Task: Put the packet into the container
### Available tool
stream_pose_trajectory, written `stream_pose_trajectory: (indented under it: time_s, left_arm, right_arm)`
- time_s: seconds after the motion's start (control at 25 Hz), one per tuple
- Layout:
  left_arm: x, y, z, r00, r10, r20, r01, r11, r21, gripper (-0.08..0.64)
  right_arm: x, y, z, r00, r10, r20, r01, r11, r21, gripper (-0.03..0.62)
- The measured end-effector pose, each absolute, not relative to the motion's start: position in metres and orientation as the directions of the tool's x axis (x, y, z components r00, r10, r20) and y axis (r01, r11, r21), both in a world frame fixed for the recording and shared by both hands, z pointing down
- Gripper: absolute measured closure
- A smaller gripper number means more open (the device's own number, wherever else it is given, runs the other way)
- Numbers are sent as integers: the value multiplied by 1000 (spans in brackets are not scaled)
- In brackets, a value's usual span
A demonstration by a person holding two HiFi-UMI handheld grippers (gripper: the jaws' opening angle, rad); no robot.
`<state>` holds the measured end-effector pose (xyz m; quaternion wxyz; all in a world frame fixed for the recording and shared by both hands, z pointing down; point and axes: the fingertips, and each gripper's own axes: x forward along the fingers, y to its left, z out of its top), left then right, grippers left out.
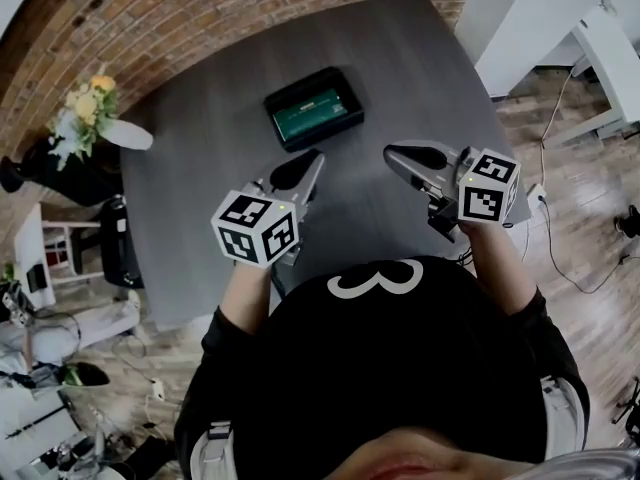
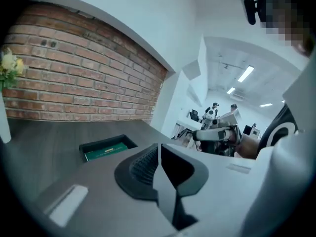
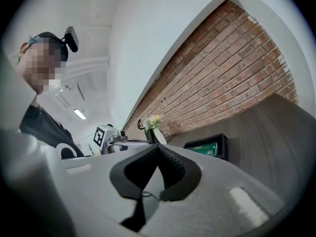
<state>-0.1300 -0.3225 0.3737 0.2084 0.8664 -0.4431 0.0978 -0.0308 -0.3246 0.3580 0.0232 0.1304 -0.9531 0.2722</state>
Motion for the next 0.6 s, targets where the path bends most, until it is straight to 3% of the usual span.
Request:
stream_pose_trajectory:
  time_s: [0.08,0.6]
  left_arm:
    - [-123,-303,368,583,-738,340,-811,-510,286,549]
    - [-124,-233,360,572,-785,237,-804,-480,350,549]
  right_arm:
    - [-36,-311,350,-968,-230,101,-249,826,-505,589]
    - [-52,-246,344,-969,-220,109,-246,878,-410,590]
